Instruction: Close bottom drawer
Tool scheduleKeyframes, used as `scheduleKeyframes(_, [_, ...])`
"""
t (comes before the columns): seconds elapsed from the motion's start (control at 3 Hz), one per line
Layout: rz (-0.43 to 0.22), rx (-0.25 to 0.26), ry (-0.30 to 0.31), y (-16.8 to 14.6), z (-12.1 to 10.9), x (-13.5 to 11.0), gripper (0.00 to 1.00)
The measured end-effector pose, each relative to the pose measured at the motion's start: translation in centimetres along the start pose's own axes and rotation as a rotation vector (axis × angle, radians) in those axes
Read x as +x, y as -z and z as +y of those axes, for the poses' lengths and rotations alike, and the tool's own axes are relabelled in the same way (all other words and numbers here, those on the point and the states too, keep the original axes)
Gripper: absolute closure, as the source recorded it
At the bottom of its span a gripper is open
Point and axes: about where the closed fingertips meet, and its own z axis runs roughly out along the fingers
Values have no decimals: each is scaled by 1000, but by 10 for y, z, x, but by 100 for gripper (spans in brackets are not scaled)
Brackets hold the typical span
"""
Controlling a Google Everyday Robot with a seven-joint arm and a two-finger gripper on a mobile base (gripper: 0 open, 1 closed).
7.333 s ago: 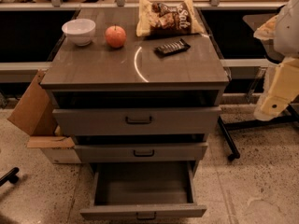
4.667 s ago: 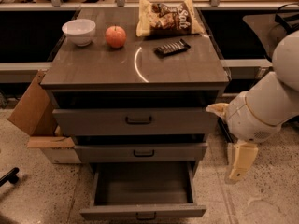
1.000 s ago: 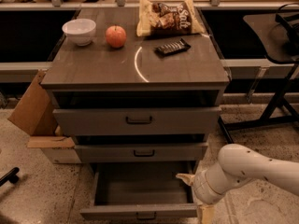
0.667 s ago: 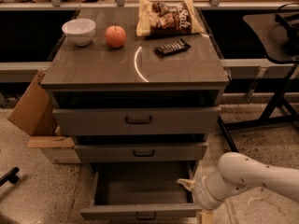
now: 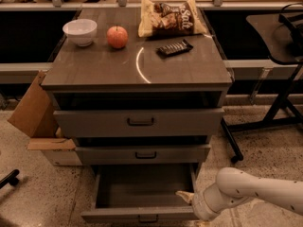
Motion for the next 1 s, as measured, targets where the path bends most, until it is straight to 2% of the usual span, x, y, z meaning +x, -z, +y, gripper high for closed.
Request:
scheduleKeyframes(0.33, [0,0,0,0,0,0,0])
scheduleKeyframes(1.0, [-60,-60,71,-34,-7,14,0])
